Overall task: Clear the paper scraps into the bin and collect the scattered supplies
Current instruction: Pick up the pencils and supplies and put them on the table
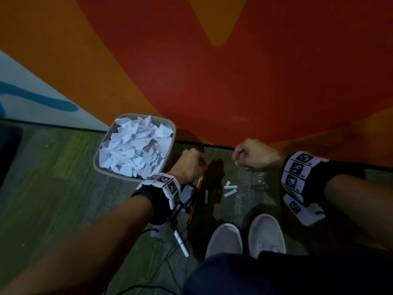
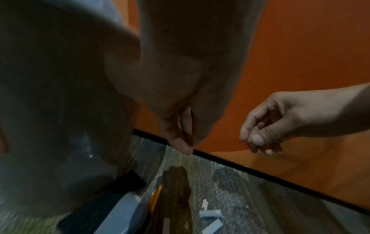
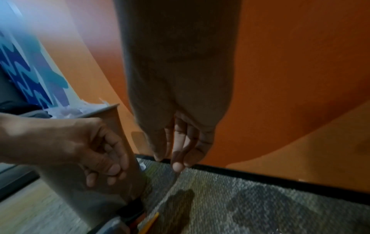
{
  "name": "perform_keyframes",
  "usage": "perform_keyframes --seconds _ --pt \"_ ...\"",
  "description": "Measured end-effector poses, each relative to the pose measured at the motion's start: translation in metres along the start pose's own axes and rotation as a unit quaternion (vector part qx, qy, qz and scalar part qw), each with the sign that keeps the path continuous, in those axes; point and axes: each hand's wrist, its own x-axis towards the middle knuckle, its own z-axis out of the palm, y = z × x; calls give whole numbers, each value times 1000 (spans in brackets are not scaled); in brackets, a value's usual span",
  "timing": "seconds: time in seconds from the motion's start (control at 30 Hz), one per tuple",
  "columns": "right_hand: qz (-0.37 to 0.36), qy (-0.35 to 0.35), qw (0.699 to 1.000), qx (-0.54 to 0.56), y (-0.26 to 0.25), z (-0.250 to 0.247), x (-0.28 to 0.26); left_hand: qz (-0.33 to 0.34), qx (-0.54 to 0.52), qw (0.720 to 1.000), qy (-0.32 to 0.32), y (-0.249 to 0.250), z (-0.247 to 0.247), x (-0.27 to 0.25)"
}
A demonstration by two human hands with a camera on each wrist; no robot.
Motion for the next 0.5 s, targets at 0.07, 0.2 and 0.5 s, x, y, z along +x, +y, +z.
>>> perform_keyframes --seconds 0.07,0.2,0.5 --pt "4 -13 1000 -1 7 18 19 -31 8 999 -18 -20 18 11" --pt "12 -37 999 -18 34 45 46 -92 -9 994 -52 -49 62 32" --pt "0 -8 1000 -11 70 103 65 -155 40 986 -42 -74 105 50"
